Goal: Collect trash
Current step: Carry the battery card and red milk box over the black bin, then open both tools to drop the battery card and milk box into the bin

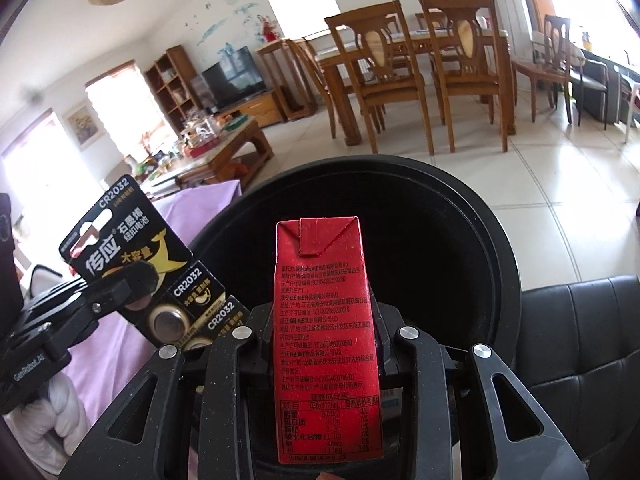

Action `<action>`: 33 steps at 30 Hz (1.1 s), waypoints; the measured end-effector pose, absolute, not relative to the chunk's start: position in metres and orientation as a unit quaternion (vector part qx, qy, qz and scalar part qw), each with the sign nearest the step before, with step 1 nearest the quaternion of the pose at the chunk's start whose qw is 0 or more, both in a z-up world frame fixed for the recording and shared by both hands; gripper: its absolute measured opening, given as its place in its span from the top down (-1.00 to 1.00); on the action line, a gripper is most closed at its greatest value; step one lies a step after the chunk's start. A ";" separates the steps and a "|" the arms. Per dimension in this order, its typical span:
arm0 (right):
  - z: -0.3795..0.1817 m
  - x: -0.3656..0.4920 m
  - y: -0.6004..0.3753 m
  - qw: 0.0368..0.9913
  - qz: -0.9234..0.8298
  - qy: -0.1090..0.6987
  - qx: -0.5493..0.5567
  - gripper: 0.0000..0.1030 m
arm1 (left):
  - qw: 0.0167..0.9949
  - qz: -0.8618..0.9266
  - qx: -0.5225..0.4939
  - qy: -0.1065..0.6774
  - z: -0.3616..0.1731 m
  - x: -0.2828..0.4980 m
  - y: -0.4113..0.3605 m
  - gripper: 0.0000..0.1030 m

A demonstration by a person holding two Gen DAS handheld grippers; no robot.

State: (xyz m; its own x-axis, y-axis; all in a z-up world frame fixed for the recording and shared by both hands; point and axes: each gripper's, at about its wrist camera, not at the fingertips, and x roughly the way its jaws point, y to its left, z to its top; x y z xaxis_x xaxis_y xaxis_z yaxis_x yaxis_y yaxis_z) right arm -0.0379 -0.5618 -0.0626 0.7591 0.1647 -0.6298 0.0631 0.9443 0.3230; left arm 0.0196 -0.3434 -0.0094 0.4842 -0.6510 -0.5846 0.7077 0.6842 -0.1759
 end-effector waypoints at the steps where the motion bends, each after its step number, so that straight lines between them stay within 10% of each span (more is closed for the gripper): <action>1: -0.065 -0.039 -0.564 0.923 0.027 0.346 0.167 0.37 | 0.860 -0.394 0.047 0.322 -0.011 0.020 -0.345 0.89; 22: -0.059 -0.027 -0.550 0.923 0.028 0.350 0.158 0.03 | 0.875 -0.365 0.055 0.314 0.002 0.006 -0.328 0.81; 24: -0.056 -0.027 -0.544 0.923 0.029 0.350 0.155 0.03 | 0.876 -0.364 0.054 0.312 0.004 0.007 -0.324 0.62; 26: -0.053 -0.027 -0.537 0.924 0.030 0.350 0.151 0.02 | 0.884 -0.354 0.049 0.301 0.007 0.002 -0.314 -0.10; 33: -0.039 -0.020 -0.507 0.928 0.044 0.345 0.131 -0.07 | 0.898 -0.331 0.028 0.288 0.014 -0.005 -0.275 -0.21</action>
